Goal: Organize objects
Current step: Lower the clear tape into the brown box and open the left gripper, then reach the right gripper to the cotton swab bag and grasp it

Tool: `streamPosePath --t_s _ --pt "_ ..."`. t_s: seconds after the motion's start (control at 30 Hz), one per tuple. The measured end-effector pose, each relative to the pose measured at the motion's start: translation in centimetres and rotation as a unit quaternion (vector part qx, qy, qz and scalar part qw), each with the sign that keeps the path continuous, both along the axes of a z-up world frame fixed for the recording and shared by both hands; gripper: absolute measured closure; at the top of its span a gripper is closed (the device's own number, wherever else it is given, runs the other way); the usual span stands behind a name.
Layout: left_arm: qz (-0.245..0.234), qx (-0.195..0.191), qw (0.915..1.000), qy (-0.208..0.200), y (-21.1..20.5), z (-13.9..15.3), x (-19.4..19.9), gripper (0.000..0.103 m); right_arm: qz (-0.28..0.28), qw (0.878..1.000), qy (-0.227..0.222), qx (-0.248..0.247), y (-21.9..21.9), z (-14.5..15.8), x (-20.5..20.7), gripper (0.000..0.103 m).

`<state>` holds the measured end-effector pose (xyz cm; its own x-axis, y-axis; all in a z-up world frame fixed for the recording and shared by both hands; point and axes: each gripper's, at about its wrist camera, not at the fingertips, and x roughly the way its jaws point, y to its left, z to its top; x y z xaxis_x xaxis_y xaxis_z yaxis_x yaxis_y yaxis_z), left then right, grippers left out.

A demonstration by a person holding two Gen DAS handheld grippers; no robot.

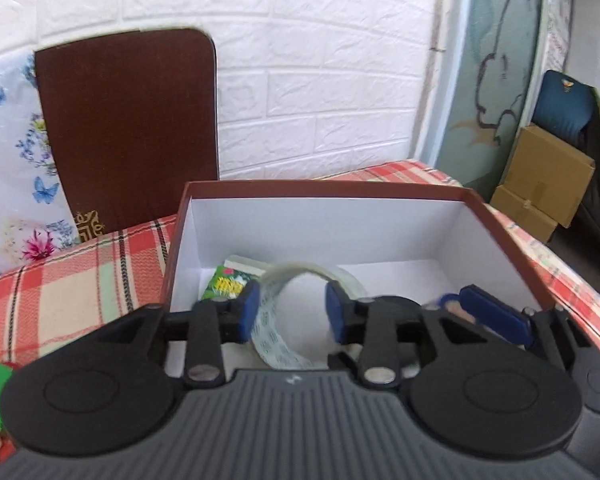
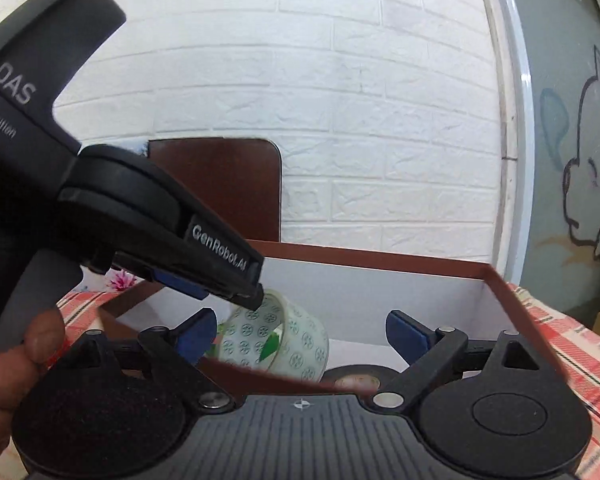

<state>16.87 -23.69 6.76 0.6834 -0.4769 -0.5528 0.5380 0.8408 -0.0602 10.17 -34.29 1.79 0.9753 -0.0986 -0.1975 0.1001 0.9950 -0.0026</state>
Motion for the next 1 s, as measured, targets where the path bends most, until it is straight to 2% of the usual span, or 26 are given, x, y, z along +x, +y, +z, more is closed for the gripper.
streamPosePath --t_s 0.17,0.27,0.53,0.73,1.0 --pt "-0.003 0.002 1.0 0.004 1.5 0.0 -3.5 0.06 -0.003 1.0 -0.007 -0.004 1.1 -0.2 -4.3 0.011" --pt "0.008 0.014 0.9998 -0.008 2.5 -0.1 -5.7 0.055 -0.001 1.0 0.018 -0.002 1.6 -0.7 -5.1 0.011" --pt "0.045 0.05 0.9976 0.016 5.7 -1.8 -8.1 0.055 0.007 0.993 0.095 0.066 2.6 -2.5 -9.5 0.012" --pt "0.077 0.079 0.9935 0.03 8.8 -3.6 -9.1 0.053 0.029 0.984 0.153 0.092 4.4 -4.2 -10.3 0.015" --pt "0.122 0.101 0.9862 0.048 13.4 -6.4 -9.2 0.051 0.058 0.976 0.196 0.069 8.2 -5.5 -10.2 0.015"
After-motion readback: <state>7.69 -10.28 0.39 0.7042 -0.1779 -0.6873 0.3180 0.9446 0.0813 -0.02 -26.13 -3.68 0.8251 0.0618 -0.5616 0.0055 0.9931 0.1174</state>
